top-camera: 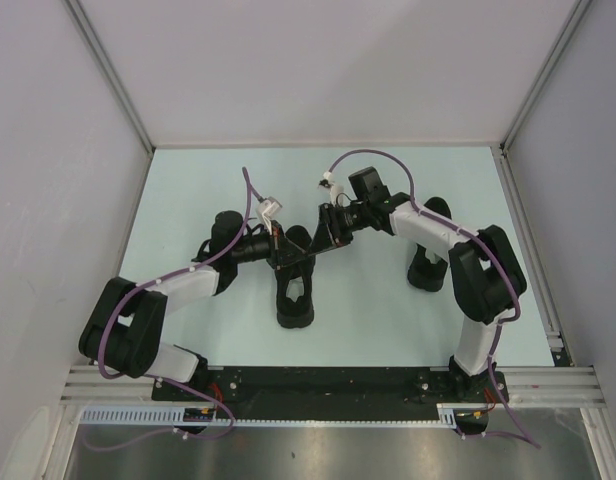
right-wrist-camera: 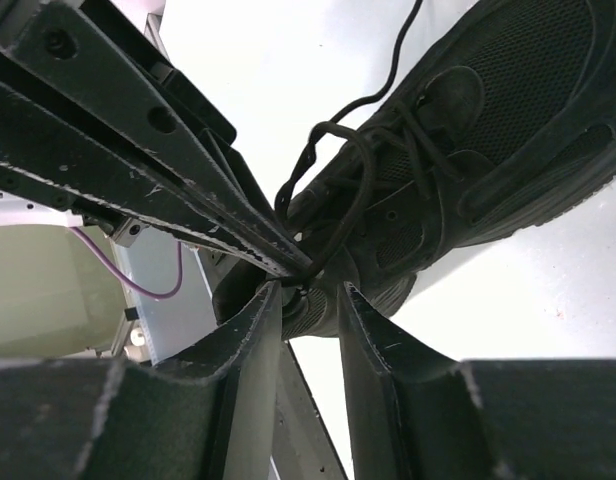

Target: Tie the shoes

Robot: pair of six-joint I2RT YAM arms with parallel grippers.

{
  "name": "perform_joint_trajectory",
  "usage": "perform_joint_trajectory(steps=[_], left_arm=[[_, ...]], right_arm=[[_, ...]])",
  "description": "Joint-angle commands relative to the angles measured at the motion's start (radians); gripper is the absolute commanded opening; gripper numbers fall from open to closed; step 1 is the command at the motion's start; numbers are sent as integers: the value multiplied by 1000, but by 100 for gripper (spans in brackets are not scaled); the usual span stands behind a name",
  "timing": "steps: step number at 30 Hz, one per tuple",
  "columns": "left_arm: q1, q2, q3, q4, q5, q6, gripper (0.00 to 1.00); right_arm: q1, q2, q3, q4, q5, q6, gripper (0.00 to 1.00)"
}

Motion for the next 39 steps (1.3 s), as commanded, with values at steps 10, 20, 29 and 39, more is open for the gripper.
perform_joint_trajectory(steps=[10,20,29,39], left_arm=[[0,-27,-4,62,51,20,0],[2,-29,1,45,54,36,0],[3,-35,5,15,53,56,3],[38,-105,16,-163,77,192,29]], right_arm=[[-3,22,6,82,-62,40,24],[-16,11,6,75,-60,43,0],[-36,-31,-2,90,-51,42,0],[-48,-65,-14,90,-20,33,0]])
